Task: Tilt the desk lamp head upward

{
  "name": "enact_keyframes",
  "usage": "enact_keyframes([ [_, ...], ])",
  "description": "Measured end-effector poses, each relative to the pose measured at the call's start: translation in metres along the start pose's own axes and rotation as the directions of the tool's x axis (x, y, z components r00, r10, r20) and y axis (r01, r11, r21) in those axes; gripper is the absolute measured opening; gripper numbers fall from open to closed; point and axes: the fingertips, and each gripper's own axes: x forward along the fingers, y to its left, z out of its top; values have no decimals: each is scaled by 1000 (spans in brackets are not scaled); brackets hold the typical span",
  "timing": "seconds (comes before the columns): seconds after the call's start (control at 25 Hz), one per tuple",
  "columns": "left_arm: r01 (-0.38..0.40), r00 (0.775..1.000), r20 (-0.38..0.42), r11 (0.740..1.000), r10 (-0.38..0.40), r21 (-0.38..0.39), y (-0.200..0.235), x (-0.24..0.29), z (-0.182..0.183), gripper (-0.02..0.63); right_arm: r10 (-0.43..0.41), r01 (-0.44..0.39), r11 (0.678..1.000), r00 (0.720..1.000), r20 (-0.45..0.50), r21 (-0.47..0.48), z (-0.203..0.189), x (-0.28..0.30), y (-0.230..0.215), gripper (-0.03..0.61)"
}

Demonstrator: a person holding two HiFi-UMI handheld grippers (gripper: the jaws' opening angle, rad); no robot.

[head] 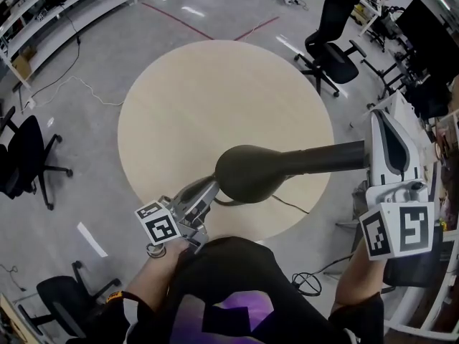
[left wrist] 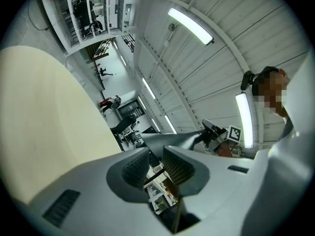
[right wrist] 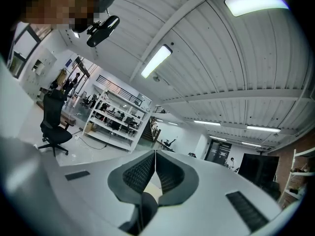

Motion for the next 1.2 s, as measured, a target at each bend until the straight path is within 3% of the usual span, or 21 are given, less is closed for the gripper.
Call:
enact_keyframes([
  [0.56, 63, 998, 2, 993, -63, -98, 1, 2, 0, 123, 5, -5, 1000, 1000, -15, 17, -10, 6, 0, 15],
  [0.92, 65, 998, 31, 995, -63, -69, -7, 1, 11, 120, 4, -3, 997, 1000, -16, 71, -27, -3, -13, 14],
  [1.2, 70, 995, 75, 998, -69, -10, -19, 2, 44, 115, -2, 5, 991, 1000, -20, 136, -41, -6, -24, 14],
])
